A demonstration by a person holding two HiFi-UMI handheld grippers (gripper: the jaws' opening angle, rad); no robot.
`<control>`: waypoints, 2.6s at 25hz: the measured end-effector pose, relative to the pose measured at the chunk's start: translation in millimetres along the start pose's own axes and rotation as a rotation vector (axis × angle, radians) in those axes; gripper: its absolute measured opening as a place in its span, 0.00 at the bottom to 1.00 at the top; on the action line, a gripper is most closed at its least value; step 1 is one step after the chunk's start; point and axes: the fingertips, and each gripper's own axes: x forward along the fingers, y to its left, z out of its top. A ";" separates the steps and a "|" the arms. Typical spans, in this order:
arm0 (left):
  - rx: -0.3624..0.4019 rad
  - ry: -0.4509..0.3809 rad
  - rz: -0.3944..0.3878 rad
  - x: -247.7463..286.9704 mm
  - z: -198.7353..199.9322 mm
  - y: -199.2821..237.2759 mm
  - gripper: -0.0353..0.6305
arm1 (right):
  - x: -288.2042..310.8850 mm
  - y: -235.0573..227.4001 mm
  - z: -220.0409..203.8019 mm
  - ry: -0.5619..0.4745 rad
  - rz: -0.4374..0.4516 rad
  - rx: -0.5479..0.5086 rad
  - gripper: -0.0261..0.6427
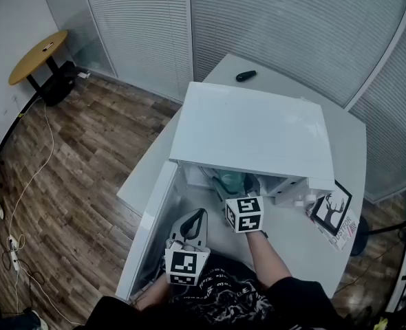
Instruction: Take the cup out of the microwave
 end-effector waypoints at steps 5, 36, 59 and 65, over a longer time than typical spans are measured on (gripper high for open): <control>-0.005 0.021 -0.004 -0.7 -3.2 -0.9 0.06 | -10.7 1.1 -2.4 0.002 -0.001 -0.010 0.60; -0.013 -0.026 -0.030 -4.0 0.6 -13.1 0.06 | -104.2 -3.3 -21.4 -0.011 -0.105 0.005 0.60; -0.022 -0.136 0.011 -8.3 39.3 -17.9 0.06 | -184.2 -20.3 18.3 -0.139 -0.204 -0.026 0.60; -0.001 -0.187 0.024 -13.4 56.8 -23.0 0.06 | -201.3 -24.6 33.2 -0.185 -0.217 -0.031 0.60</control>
